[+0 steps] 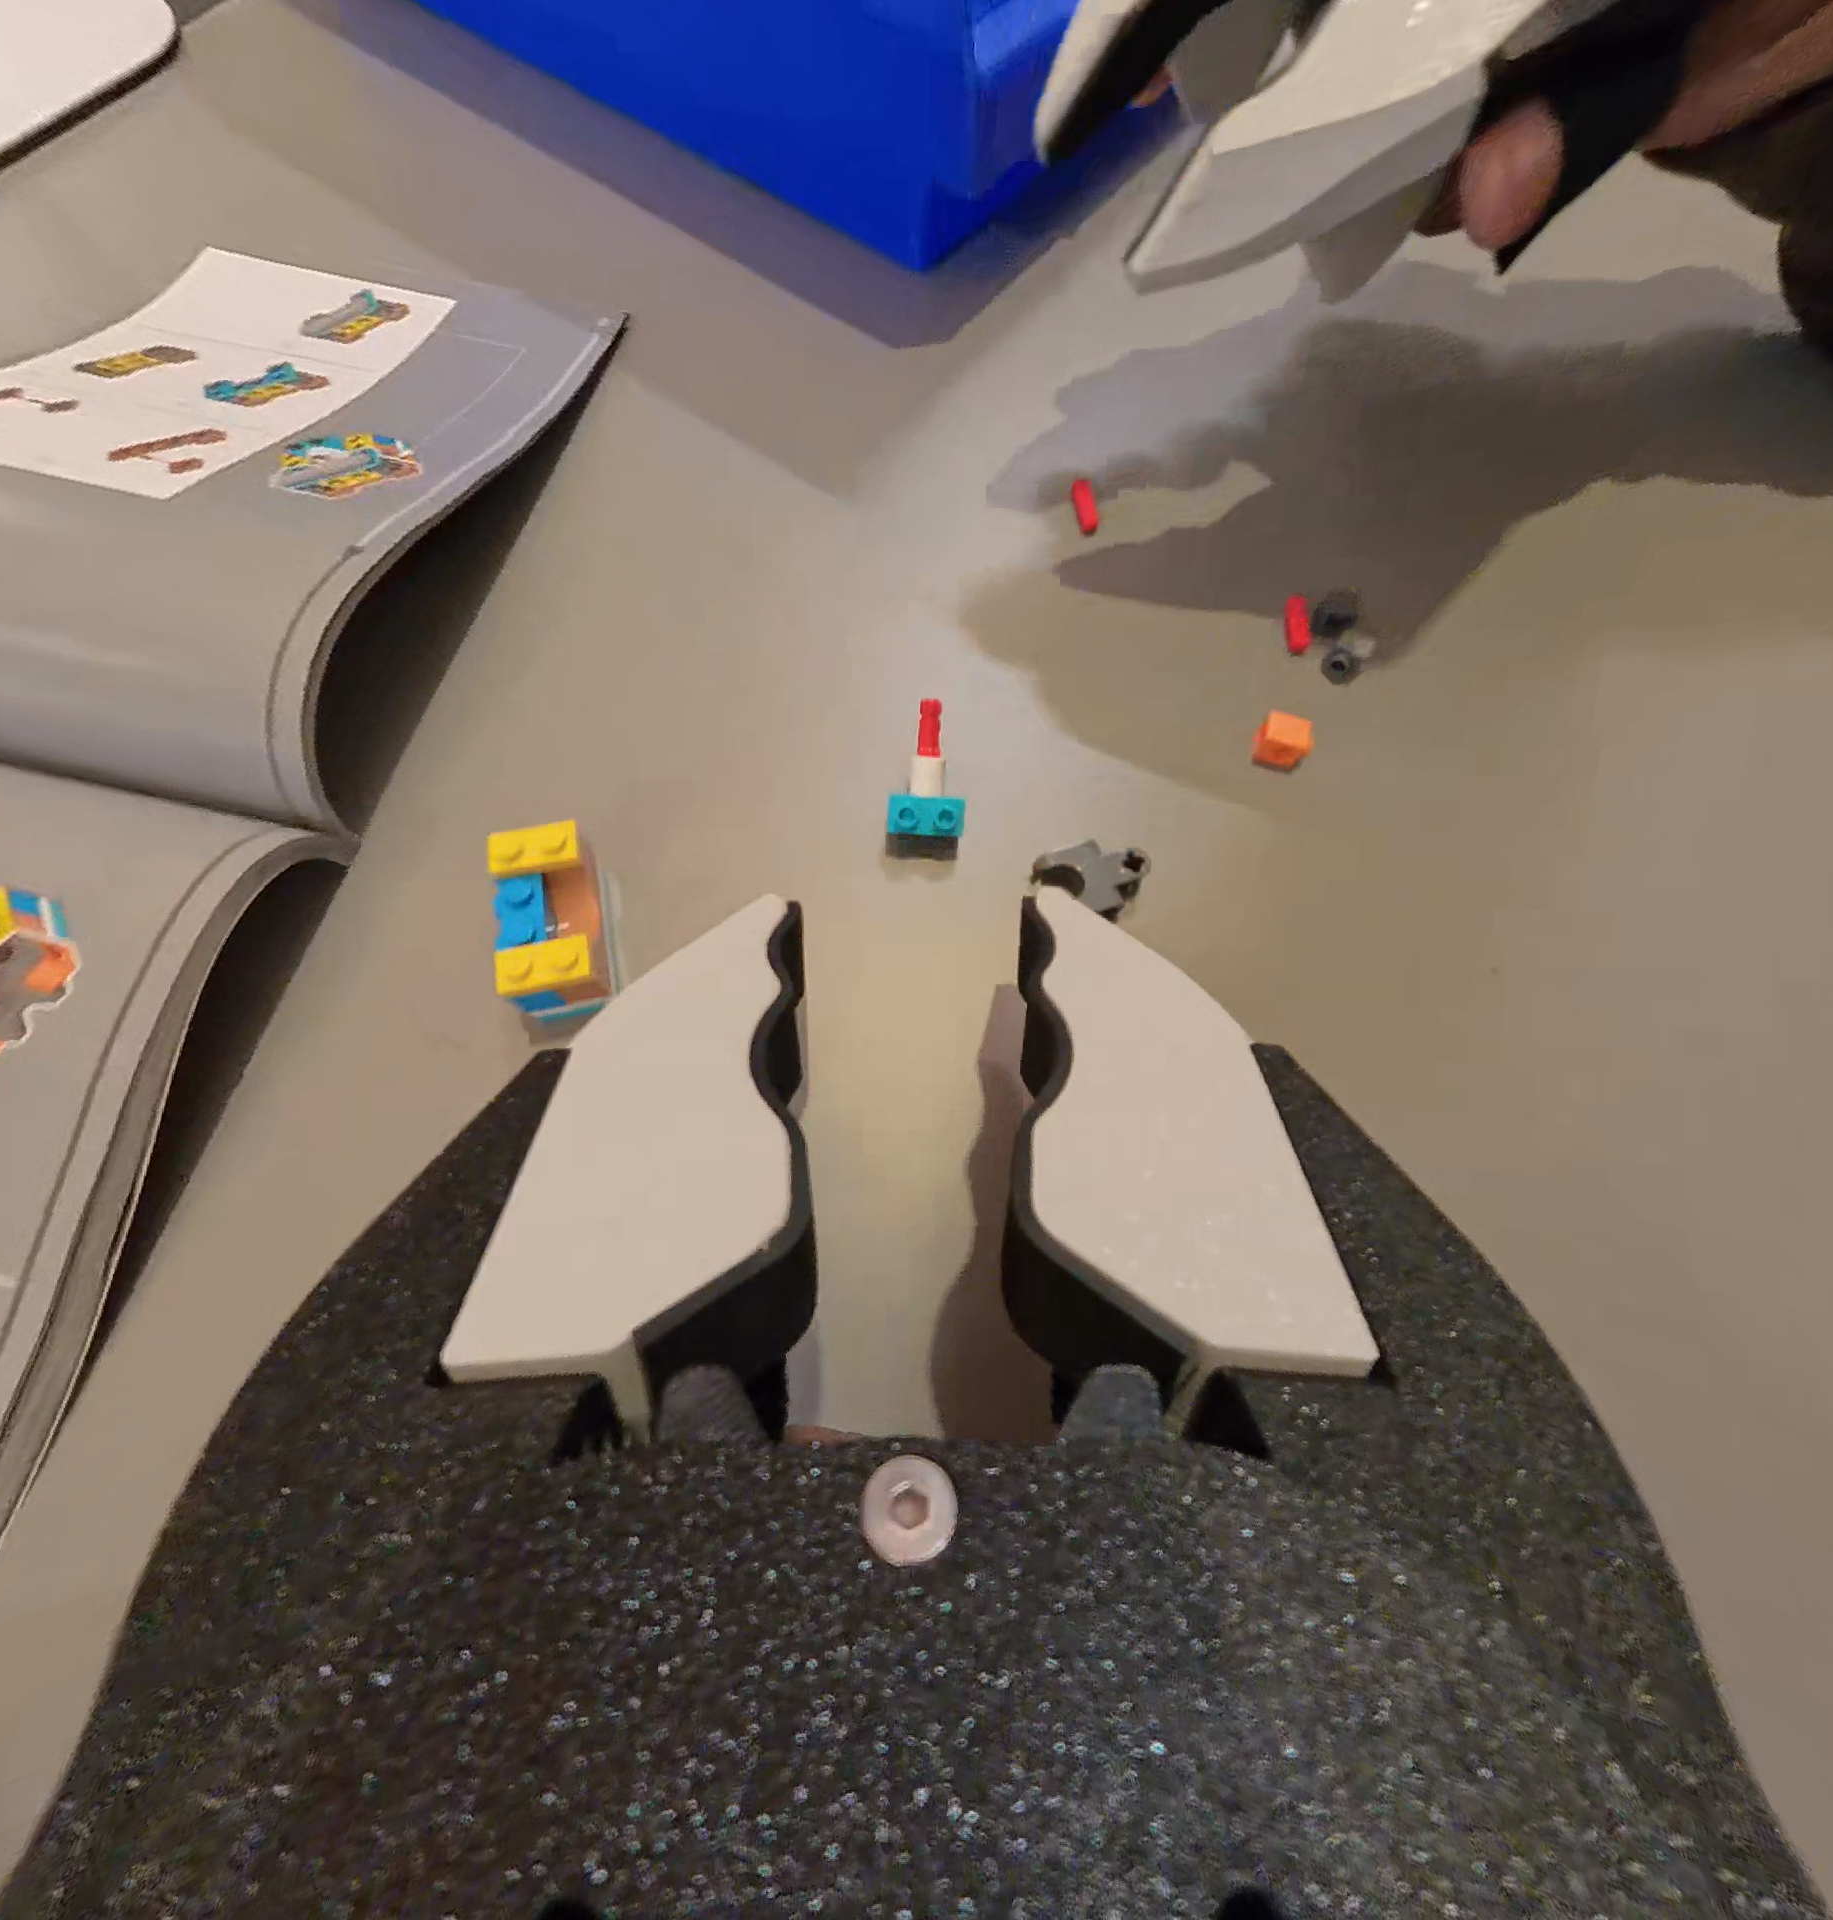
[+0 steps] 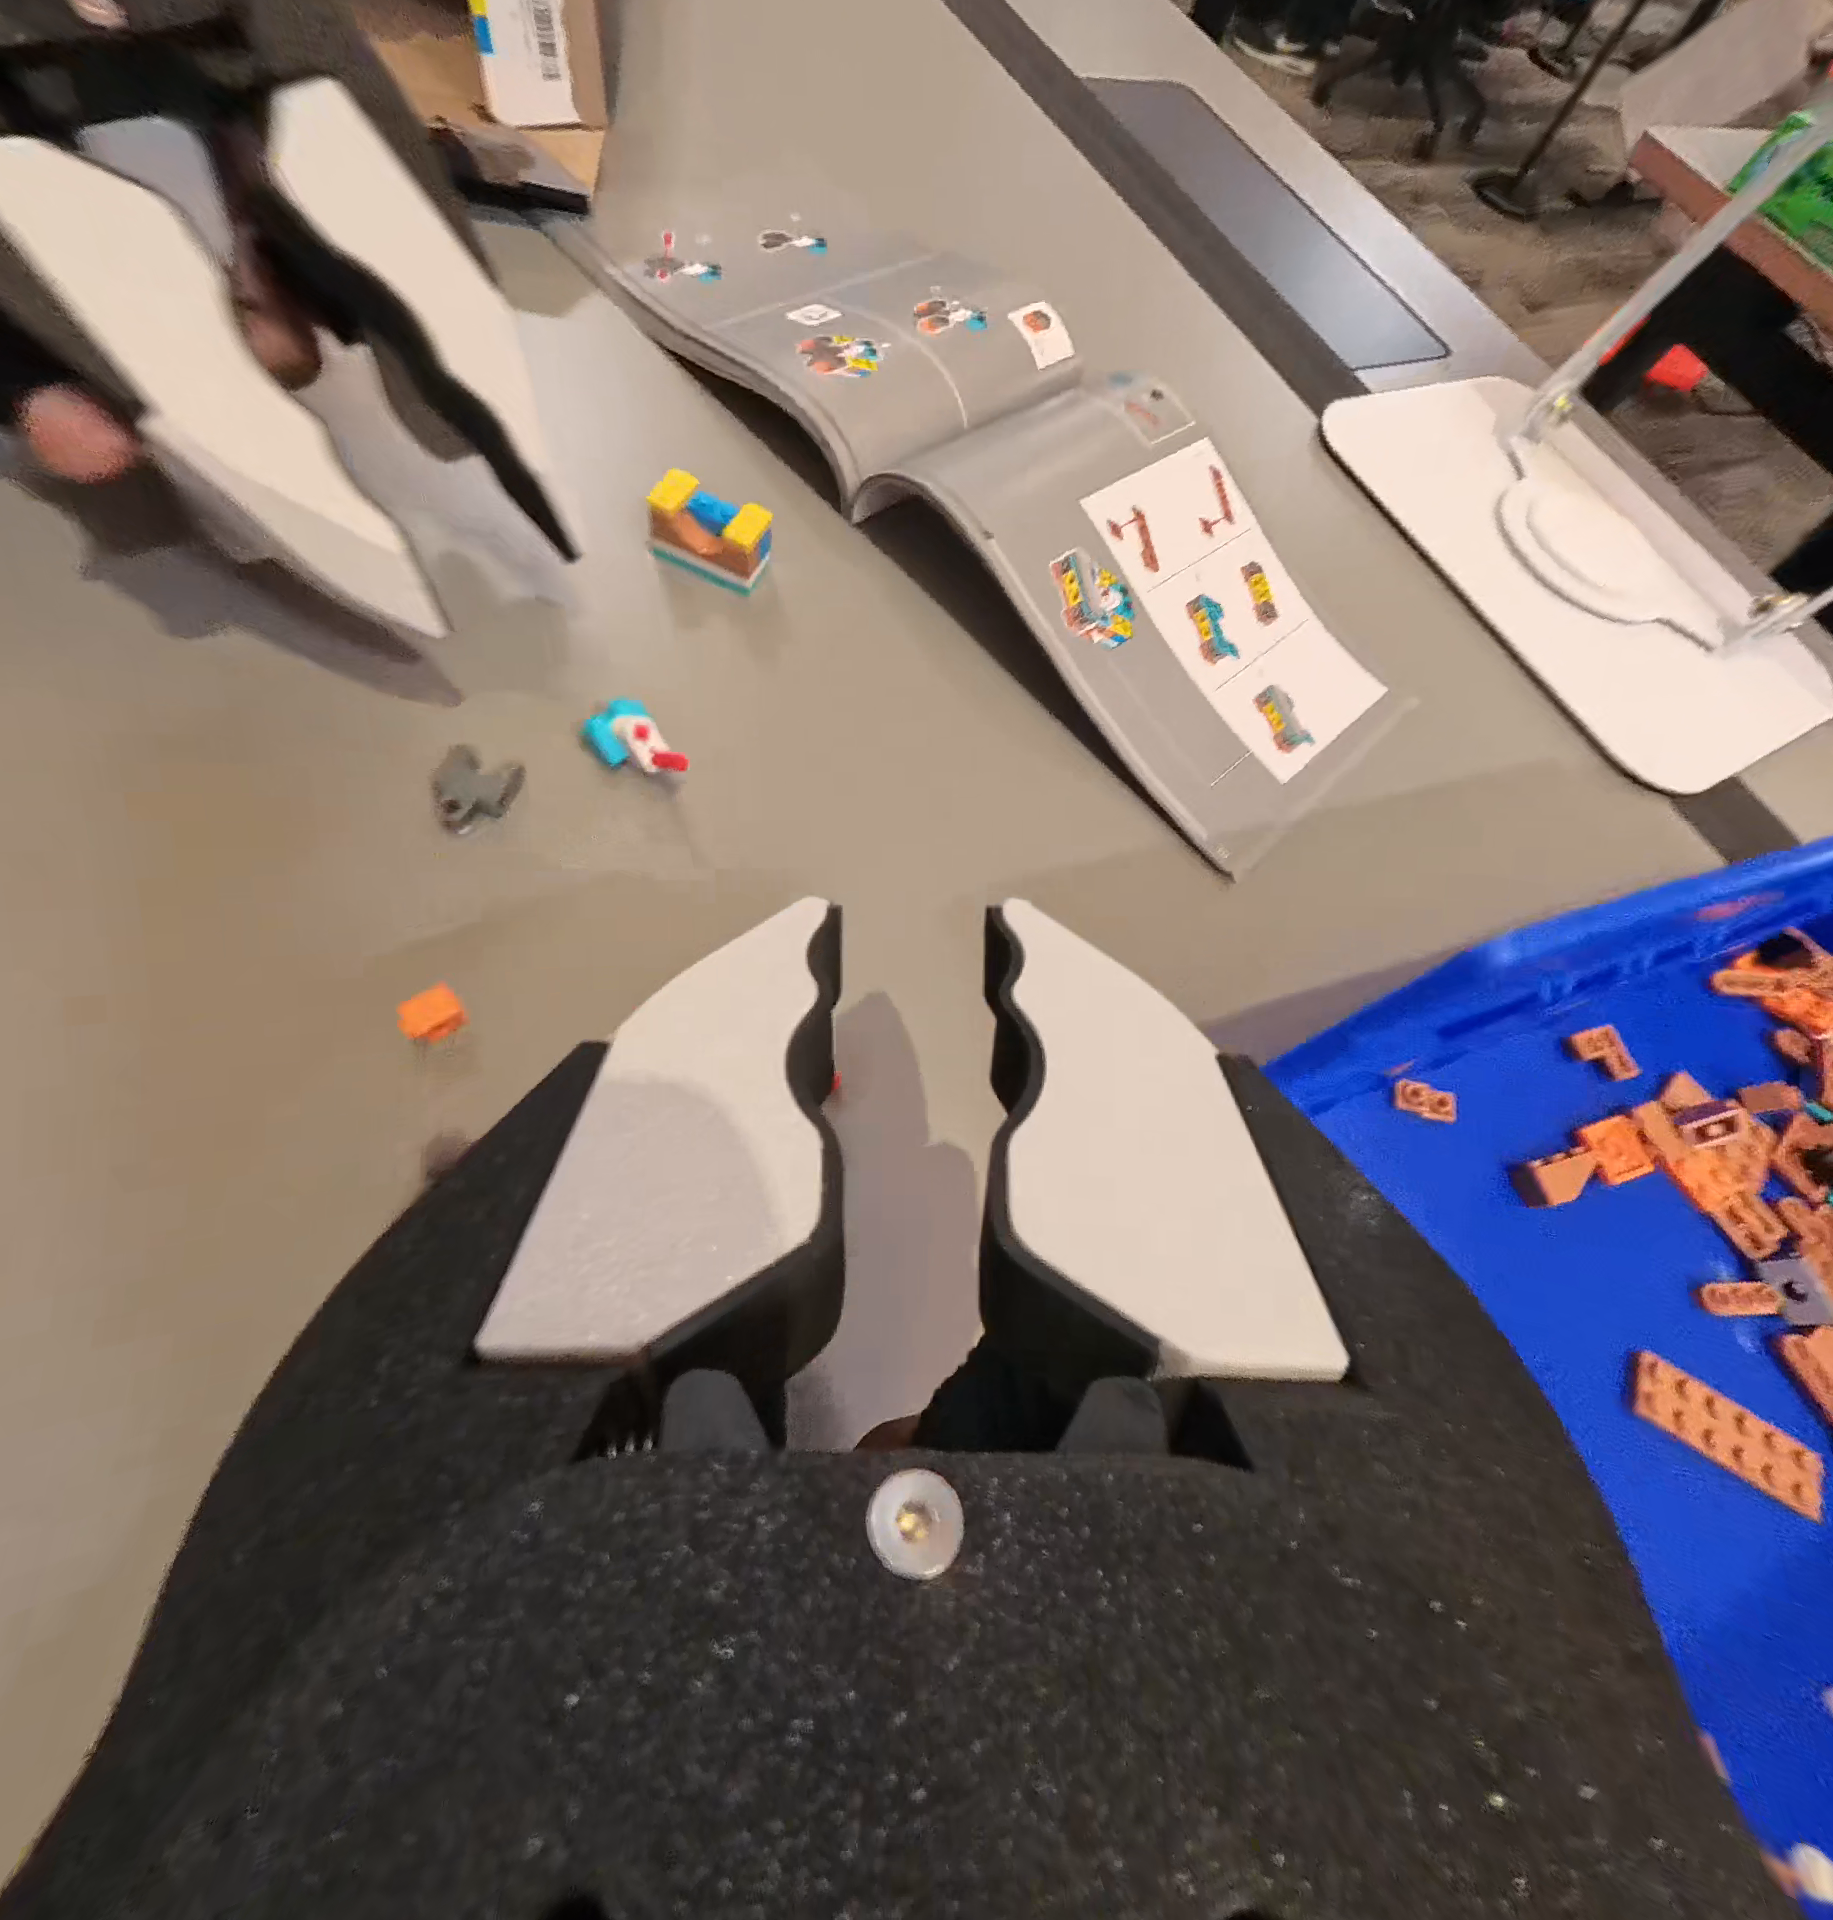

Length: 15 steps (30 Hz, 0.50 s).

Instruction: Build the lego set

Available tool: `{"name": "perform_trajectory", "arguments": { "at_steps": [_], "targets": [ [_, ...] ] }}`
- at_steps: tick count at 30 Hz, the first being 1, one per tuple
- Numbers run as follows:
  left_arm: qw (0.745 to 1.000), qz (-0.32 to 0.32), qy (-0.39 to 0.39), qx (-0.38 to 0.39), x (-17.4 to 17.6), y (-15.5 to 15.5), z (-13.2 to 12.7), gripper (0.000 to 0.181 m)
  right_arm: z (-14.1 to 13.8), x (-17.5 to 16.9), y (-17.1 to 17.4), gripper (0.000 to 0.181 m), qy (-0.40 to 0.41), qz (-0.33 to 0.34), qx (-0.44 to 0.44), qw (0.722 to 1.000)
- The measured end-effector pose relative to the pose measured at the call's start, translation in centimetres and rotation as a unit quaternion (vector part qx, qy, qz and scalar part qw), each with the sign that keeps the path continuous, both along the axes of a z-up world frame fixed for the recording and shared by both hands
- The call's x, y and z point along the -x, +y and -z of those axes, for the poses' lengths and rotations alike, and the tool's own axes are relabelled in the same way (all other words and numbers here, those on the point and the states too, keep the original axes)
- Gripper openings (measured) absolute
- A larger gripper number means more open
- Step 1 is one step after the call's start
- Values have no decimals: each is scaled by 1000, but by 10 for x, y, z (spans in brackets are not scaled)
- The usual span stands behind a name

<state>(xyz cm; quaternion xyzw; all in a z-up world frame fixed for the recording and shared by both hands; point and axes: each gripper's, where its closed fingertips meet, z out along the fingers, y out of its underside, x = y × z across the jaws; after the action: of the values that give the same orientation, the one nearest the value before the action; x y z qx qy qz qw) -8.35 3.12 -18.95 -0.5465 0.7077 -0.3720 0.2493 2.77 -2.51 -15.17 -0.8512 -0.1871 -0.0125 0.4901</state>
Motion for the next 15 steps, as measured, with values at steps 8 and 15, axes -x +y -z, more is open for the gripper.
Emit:
{"name": "perform_trajectory", "arguments": {
  "at_steps": [8,15],
  "targets": [
    [999,28,35,-29,-19,-7,16,39,15,27,-12,24,-6,-65,9,998],
    [996,40,51,-57,-28,-13,23,37,20,52,-1,24,-16,-128,20,991]
  ]
}}
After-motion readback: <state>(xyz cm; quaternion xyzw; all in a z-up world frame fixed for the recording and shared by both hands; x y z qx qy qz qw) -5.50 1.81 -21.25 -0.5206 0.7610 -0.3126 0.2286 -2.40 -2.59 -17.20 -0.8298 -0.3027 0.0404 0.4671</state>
